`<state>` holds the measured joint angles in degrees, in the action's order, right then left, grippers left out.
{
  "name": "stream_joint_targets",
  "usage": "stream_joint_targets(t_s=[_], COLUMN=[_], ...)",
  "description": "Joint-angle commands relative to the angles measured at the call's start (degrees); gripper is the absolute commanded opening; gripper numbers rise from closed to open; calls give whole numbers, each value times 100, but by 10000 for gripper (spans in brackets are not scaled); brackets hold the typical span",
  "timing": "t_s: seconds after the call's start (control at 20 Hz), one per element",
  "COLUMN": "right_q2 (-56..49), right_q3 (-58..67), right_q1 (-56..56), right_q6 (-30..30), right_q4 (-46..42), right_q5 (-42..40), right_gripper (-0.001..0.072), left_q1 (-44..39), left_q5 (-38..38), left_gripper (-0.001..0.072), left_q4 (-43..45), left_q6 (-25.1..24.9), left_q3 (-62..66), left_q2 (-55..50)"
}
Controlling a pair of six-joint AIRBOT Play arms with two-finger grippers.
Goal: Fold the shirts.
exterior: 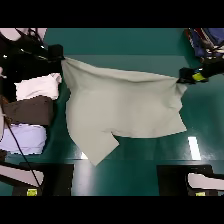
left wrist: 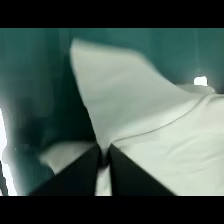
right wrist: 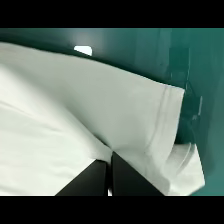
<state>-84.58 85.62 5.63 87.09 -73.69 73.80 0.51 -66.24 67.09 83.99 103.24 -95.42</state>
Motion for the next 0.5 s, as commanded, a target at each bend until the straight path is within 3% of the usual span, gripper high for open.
stream_joint_targets(t_s=[0.0,0.05,0.1,0.25,0.45], right_q2=[-621,-688,-702,-330,940], right_q3=[337,531,708,632,-715], right_q1=[188,188,184,13,-372], right_q6=[-31,-122,-127,-391,-417], right_q4=[35,70,63,61,70], right_q5=[-332,-210,0,476,455], right_gripper=[63,270,347,347,346], left_q1=[2,2,0,0,0], left_q5=[7,-258,-566,-1093,-595], left_gripper=[648,662,662,662,663], left_q4=[70,243,426,717,857], left_q6=[70,157,175,162,153], left_q3=[-24,61,114,-343,-2747], left_q2=[-339,-337,-299,107,1604])
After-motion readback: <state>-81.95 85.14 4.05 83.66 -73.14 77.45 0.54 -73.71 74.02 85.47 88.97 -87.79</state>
